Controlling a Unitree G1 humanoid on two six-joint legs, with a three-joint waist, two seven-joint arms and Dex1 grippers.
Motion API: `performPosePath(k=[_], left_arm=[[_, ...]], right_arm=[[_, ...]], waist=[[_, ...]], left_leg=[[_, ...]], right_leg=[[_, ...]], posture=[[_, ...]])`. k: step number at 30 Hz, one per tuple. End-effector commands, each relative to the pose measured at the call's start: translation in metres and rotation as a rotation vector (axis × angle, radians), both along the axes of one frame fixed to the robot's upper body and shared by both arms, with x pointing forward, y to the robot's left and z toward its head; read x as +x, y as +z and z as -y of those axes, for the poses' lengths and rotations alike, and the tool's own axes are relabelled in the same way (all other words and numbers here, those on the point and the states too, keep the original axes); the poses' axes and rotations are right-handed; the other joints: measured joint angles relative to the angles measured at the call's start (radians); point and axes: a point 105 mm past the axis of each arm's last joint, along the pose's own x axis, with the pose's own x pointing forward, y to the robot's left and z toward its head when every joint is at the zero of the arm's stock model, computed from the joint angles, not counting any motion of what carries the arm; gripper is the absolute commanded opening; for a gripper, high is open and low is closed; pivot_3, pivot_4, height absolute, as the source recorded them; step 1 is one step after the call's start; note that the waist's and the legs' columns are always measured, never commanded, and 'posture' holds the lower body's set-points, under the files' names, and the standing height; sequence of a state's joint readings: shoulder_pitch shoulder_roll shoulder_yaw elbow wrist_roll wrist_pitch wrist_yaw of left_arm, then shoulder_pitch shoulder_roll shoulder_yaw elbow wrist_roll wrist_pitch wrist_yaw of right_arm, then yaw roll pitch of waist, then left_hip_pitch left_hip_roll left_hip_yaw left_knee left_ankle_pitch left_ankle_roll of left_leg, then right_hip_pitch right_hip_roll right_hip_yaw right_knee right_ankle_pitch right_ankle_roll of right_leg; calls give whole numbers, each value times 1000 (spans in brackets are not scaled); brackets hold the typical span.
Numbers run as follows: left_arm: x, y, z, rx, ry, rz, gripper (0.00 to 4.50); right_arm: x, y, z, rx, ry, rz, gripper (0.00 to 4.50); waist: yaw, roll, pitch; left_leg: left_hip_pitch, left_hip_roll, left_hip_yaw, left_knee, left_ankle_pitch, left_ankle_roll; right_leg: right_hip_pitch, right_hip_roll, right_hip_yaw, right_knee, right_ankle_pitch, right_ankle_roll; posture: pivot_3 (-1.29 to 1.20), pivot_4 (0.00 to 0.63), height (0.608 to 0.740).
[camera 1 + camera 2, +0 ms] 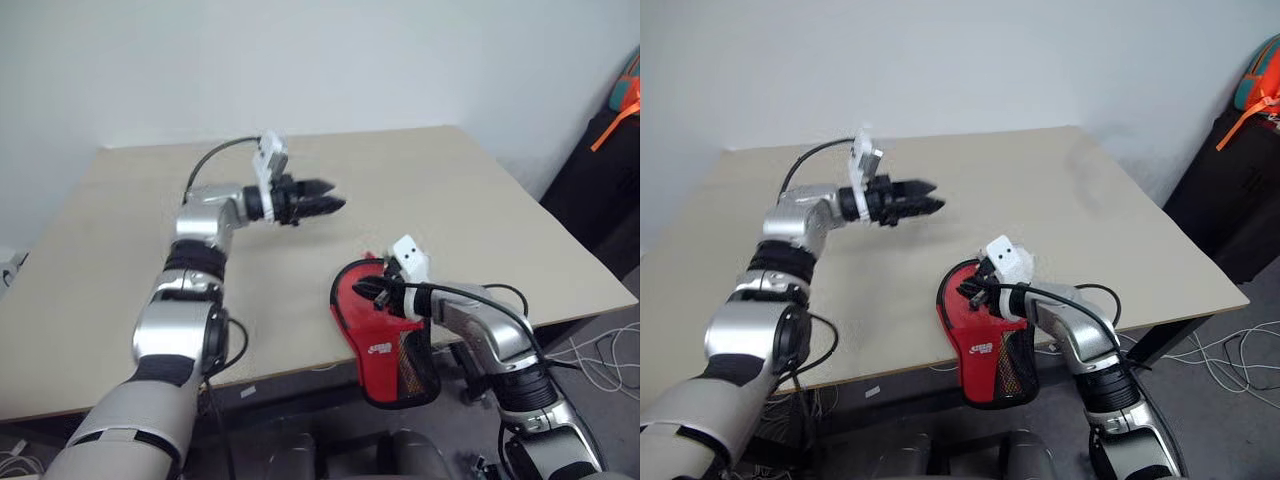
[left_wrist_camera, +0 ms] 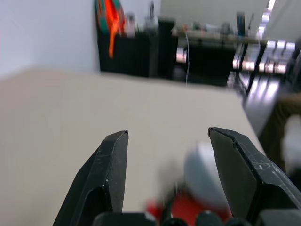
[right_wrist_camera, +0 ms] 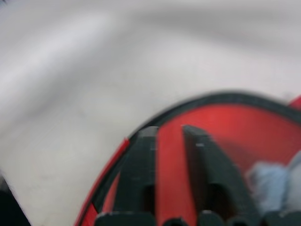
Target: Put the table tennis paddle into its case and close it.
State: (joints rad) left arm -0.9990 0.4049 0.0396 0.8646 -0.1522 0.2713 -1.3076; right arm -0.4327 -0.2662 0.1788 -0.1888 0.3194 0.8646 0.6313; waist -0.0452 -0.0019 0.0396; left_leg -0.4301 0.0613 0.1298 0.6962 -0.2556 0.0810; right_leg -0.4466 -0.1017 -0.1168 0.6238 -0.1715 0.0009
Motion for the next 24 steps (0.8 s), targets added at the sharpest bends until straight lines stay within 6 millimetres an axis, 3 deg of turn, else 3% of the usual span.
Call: performPosePath(k=[1, 3, 7, 13, 19, 24], left_arm=[[-12, 1, 4, 64, -68, 36, 2875], [-23, -8, 8, 73, -102, 25, 2875], [-47, -21, 33, 90, -191, 36, 2875], [-83, -40, 73, 166, -330, 99, 2875], [-85, -77, 83, 275, -300, 87, 2875], [-67, -103, 87, 335, -178, 93, 2875]], right_arm=[[-2, 50, -4, 124, 54, 129, 2388], [2, 67, 0, 168, 40, 166, 3082], [21, 83, 13, 165, -43, 216, 3082], [53, 78, 39, 89, -205, 209, 3082], [72, 65, 52, 0, -350, 201, 3082], [75, 60, 54, 6, -377, 174, 3082]], waist=[[0, 0, 0], [1, 0, 0], [1, 0, 0], [0, 2, 1], [0, 3, 1], [1, 3, 1]], left_leg=[[0, 0, 0, 0, 0, 0], [0, 0, 0, 1, 0, 0], [0, 0, 0, 1, 0, 0], [0, 0, 2, 1, 2, -4], [0, 0, 2, 1, 2, -4], [0, 0, 2, 1, 2, -3]], right_leg=[[0, 0, 0, 0, 0, 0], [0, 0, 0, 0, 0, 0], [1, -1, 0, 0, 0, 0], [0, 0, 1, 0, 0, 0], [0, 0, 2, 1, 0, 0], [0, 0, 2, 1, 0, 0]], posture=[[0, 0, 724], [0, 0, 724], [0, 0, 724], [0, 0, 724], [0, 0, 724], [0, 0, 724]])
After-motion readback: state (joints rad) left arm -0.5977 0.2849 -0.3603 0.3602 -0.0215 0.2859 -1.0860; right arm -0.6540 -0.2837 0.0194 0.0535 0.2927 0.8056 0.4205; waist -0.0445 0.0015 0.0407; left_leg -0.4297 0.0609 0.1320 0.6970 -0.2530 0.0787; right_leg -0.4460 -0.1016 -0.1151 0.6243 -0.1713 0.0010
